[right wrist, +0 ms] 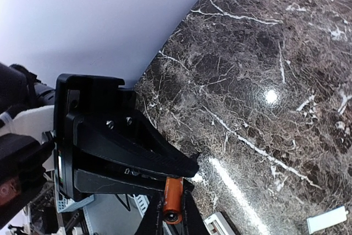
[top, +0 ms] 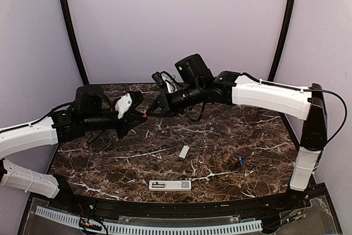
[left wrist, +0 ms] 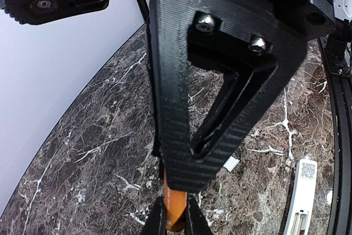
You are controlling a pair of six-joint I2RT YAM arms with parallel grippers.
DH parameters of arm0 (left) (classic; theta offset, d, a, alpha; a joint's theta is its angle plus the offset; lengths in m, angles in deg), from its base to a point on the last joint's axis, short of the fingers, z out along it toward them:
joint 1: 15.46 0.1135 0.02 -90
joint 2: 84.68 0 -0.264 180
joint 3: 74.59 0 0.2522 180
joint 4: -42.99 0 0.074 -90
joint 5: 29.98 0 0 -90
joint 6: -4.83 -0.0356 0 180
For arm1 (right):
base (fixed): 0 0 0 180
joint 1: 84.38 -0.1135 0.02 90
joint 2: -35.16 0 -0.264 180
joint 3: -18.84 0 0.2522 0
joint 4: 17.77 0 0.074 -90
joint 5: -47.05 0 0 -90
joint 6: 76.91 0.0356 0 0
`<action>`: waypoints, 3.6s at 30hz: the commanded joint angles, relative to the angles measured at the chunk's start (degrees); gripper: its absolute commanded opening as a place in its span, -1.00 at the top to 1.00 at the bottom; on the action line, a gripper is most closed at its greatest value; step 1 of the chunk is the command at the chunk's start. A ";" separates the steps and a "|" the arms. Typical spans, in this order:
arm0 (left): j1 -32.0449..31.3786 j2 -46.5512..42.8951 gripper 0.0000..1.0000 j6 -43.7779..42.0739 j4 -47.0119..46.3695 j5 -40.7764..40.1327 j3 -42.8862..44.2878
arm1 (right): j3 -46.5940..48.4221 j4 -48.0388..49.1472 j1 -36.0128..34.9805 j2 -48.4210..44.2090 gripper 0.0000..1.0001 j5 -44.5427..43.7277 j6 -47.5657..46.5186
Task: Load the batteries into the remote control
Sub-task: Pass from the left arm to the right, then move the remote control without batteries to the center of the board.
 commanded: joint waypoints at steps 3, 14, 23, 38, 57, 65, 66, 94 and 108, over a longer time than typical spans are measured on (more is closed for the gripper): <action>-0.53 0.03 1.00 -1.58 0.67 0.44 1.35 | 0.89 -0.23 -0.38 0.67 1.00 -0.23 -1.19; -5.43 -0.43 -0.51 -4.86 12.09 5.55 -0.33 | -19.67 2.98 0.15 -9.98 1.00 -3.16 4.59; -17.63 10.17 -0.98 -10.88 23.79 6.26 0.20 | -37.74 8.66 2.37 -18.02 1.00 -7.24 7.65; -20.96 27.16 -0.64 -9.81 12.90 -8.36 -0.01 | -42.42 10.38 2.94 -22.04 1.00 -8.72 4.31; -22.96 32.00 0.78 7.14 11.88 -7.56 7.66 | -46.65 9.54 6.53 -26.97 1.00 -10.03 6.50; -23.05 41.31 0.86 17.96 11.20 -10.28 19.18 | -49.95 8.83 9.18 -30.37 1.00 -8.93 7.95; -23.09 41.87 0.89 19.06 11.37 -10.18 20.37 | -50.21 8.54 9.18 -30.56 1.00 -8.92 8.02; -23.93 50.48 0.90 29.99 30.94 -11.94 35.13 | -50.24 8.47 9.28 -30.46 1.00 -10.06 8.65; -23.93 44.69 -0.53 26.81 22.97 -8.82 26.65 | -51.69 10.12 9.27 -29.67 1.00 -8.25 7.93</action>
